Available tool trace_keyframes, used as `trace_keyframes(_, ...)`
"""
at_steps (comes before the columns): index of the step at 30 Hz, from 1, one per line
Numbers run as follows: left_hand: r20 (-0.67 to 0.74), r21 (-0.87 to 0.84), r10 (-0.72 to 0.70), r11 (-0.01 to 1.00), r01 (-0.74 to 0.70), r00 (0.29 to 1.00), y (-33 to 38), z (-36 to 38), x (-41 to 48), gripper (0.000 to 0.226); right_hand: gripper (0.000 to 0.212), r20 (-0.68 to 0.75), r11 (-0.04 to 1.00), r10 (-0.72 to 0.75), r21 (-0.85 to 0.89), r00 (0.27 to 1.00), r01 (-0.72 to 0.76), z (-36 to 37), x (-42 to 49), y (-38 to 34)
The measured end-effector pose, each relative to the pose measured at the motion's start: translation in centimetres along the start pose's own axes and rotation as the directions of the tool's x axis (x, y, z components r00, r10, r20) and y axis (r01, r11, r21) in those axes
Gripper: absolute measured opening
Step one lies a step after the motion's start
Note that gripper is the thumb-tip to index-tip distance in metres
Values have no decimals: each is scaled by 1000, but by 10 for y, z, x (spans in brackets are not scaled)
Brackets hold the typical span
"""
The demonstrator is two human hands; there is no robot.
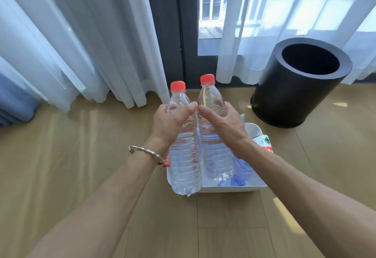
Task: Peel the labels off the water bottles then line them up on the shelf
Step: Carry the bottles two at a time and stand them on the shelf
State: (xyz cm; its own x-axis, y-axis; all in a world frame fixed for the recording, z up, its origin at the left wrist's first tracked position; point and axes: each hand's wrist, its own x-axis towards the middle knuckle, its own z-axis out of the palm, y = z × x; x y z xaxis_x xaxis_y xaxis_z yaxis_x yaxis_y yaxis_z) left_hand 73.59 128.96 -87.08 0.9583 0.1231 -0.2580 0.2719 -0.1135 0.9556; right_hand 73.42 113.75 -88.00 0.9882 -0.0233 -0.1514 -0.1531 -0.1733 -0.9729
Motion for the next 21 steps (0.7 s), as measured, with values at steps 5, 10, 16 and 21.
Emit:
trace_keyframes(5, -147, -19, 120, 992, -124, 982, 17, -3, -6, 40, 27, -48, 995, -70, -77, 996, 66, -3, -6, -13)
trace_keyframes(10, -247, 188, 271, 955, -228, 930, 36, -9, -4, 55, 48, -98, 971, -141, -207, 985, 119, -6, -3, -33)
trace_keyframes(16, -242, 239, 382, 915, -326, 892, 95, -19, 10, 69, 48, -144, 950, -265, -209, 953, 233, -9, 18, -93)
trace_keyframes(21, -307, 221, 412, 908, -357, 858, 191, -33, 5, 72, 63, -176, 929, -342, -211, 923, 304, -15, 28, -190)
